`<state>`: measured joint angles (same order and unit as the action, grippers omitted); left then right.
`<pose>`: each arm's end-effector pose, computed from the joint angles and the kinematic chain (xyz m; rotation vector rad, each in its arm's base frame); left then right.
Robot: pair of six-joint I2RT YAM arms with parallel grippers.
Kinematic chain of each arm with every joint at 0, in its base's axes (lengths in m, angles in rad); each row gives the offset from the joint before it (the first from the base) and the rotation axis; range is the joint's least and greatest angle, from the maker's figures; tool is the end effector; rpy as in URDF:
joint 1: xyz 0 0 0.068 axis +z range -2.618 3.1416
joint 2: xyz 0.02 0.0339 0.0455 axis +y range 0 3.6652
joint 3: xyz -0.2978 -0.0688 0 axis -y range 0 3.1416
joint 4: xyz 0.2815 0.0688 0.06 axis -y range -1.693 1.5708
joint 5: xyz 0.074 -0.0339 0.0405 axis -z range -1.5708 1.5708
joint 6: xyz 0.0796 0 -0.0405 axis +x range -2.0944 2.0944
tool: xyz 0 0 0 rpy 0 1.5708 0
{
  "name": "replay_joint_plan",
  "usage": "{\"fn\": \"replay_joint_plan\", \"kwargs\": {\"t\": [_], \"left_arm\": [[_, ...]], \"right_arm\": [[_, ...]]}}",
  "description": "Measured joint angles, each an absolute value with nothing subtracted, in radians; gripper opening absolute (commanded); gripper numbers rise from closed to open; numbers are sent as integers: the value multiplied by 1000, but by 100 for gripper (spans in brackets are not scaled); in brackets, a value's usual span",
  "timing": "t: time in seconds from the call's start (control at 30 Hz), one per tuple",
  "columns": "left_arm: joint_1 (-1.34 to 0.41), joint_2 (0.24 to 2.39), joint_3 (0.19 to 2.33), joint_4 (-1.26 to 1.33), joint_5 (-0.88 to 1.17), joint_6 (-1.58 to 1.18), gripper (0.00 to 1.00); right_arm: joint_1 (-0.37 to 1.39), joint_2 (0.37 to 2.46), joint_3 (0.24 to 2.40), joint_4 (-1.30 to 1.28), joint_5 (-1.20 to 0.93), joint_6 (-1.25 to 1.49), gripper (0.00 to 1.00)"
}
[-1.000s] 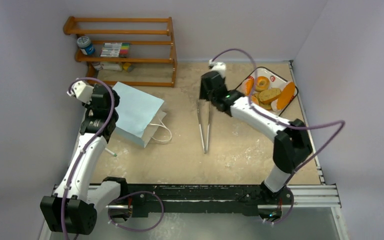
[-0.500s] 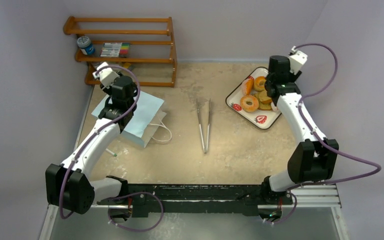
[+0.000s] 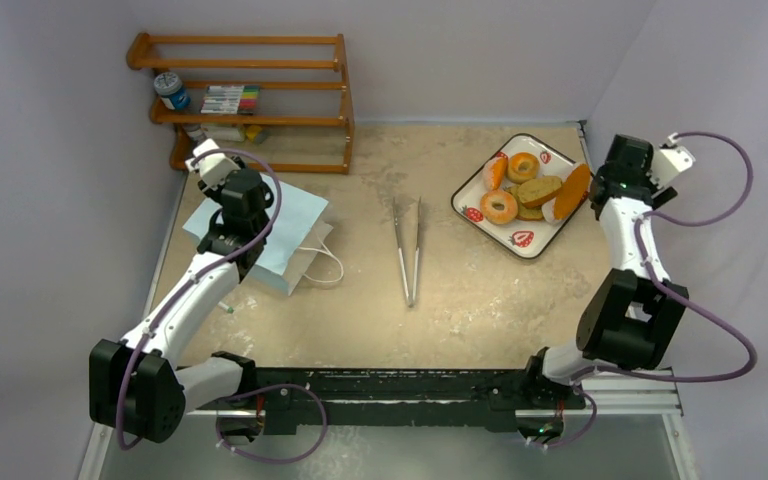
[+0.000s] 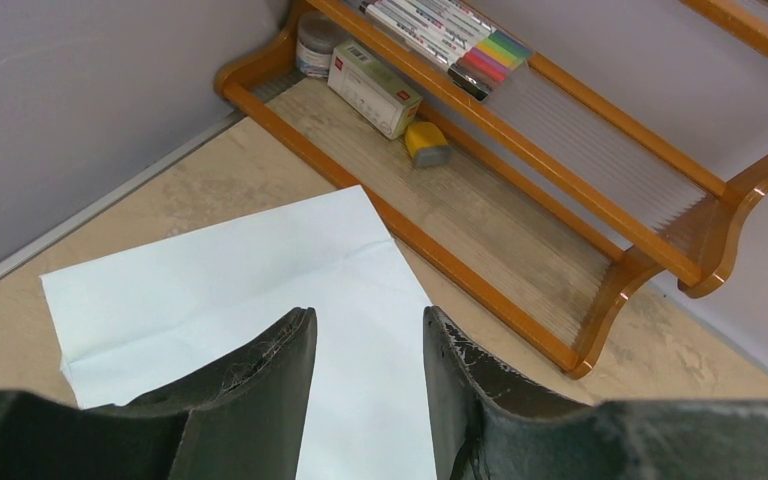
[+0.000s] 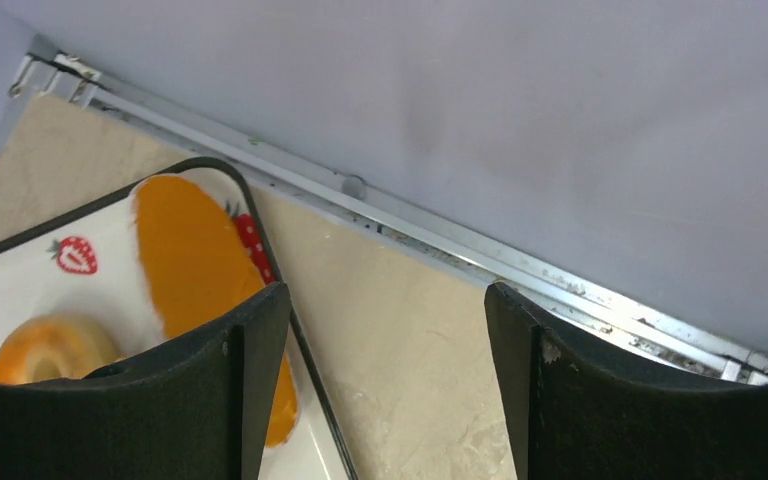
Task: Take the fake bread out of the paper bag
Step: Move the container to the center of the board.
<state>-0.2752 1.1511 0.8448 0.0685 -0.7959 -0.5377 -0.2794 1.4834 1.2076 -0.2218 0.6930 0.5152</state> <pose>0.3149 -0.0298 0.3272 -0.7569 1.5645 0.1240 0.3705 -0.1592 0.3267 1.1377 1.6318 -0.5613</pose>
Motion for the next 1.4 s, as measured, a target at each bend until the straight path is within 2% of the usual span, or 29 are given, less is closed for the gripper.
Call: {"fn": "replay_joint_plan", "kwargs": {"t": [0.27,0.7,1.4], "left_arm": [[-276,1151,823,121,-770,-533,42],[-276,1155,821,173,-733,-526,42],[-276,1182,821,210,-743,-503,42]], "right_arm": [[-429,1629,1208,-230,540,719,70],[-438,1942,1296,-240,397,1003,69],[-422,2197,1621,-204,308,1070,66]]}}
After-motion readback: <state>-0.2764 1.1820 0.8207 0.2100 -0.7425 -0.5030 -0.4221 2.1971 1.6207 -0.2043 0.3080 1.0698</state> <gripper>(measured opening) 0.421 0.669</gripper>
